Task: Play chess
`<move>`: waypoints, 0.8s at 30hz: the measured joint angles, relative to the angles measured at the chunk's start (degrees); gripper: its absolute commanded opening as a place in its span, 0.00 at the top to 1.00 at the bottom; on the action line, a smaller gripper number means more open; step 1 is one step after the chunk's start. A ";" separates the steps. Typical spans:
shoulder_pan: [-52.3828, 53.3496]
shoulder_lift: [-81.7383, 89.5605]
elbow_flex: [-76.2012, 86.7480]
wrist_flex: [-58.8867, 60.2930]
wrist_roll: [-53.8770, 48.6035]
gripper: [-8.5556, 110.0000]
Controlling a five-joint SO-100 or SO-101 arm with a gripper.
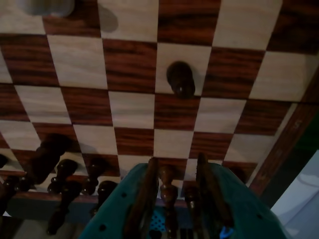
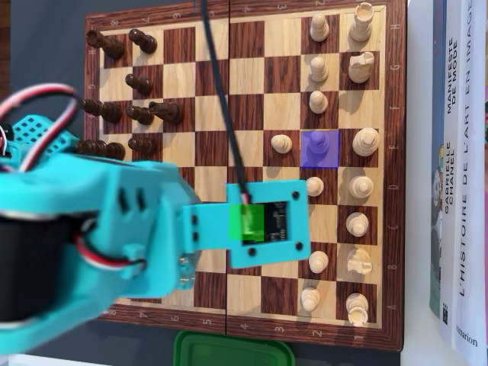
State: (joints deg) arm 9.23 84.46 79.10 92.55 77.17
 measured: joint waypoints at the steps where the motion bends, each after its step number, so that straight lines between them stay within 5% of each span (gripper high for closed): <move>1: 0.00 -0.88 -0.79 0.00 0.00 0.82; 24: 0.00 -8.70 -7.12 0.00 0.00 0.80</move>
State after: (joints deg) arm 9.23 75.76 71.98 92.55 77.17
